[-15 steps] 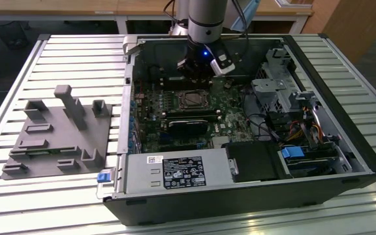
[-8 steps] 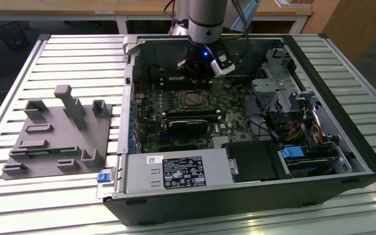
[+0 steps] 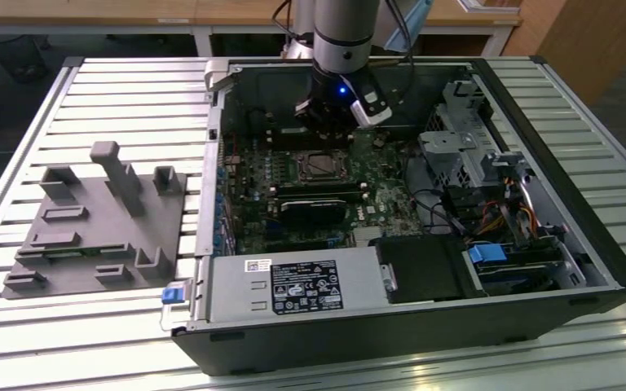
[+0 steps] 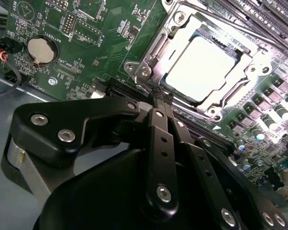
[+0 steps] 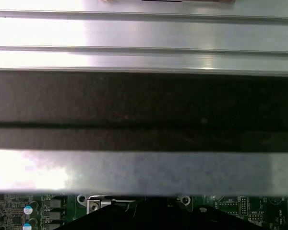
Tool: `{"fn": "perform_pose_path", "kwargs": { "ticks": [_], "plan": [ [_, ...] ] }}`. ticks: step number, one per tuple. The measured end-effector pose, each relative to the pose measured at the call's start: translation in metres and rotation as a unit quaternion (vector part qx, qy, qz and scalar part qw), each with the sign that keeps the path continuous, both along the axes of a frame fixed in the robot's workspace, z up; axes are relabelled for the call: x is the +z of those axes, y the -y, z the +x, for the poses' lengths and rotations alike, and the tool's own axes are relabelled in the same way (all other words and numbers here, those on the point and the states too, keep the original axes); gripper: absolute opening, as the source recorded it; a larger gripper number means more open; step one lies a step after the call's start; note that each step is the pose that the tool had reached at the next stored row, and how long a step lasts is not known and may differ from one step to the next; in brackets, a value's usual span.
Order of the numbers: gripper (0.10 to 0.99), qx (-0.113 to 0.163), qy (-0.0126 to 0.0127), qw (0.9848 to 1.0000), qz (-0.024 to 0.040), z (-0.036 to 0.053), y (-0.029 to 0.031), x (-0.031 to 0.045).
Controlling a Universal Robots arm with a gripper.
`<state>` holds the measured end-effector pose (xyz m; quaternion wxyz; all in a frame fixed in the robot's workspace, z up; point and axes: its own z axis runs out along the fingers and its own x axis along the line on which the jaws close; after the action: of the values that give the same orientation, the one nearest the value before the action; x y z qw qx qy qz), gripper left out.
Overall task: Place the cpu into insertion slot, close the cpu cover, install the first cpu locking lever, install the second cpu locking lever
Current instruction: 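Install the first cpu locking lever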
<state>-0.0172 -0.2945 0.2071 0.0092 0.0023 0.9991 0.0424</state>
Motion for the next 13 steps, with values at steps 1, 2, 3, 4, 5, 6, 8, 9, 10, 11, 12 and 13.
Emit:
{"fn": "perform_pose_path", "kwargs": {
  "ticks": [1,2,3,4,5,6,8,9,10,11,12,13],
  "plan": [
    [0.110,0.000,0.0000,1.0000,0.0000,0.0000,0.0002,0.0000],
    [0.110,0.000,0.0000,1.0000,0.0000,0.0000,0.0004,0.0000],
    [0.110,0.000,0.0000,1.0000,0.0000,0.0000,0.0006,0.0000],
    [0.110,0.000,0.0000,1.0000,0.0000,0.0000,0.0008,0.0000],
    [0.110,0.000,0.0000,1.0000,0.0000,0.0000,0.0010,0.0000],
    [0.110,0.000,0.0000,1.0000,0.0000,0.0000,0.0012,0.0000],
    [0.110,0.000,0.0000,1.0000,0.0000,0.0000,0.0017,0.0000],
    [0.110,0.000,0.0000,1.0000,0.0000,0.0000,0.0019,0.0000],
    [0.110,0.000,0.0000,1.0000,0.0000,0.0000,0.0021,0.0000],
    [0.110,0.000,0.0000,1.0000,0.0000,0.0000,0.0024,0.0000],
    [0.110,0.000,0.0000,1.0000,0.0000,0.0001,0.0026,0.0000],
    [0.110,0.000,0.0000,1.0000,0.0001,0.0001,0.0028,0.0000]
  ]
}}
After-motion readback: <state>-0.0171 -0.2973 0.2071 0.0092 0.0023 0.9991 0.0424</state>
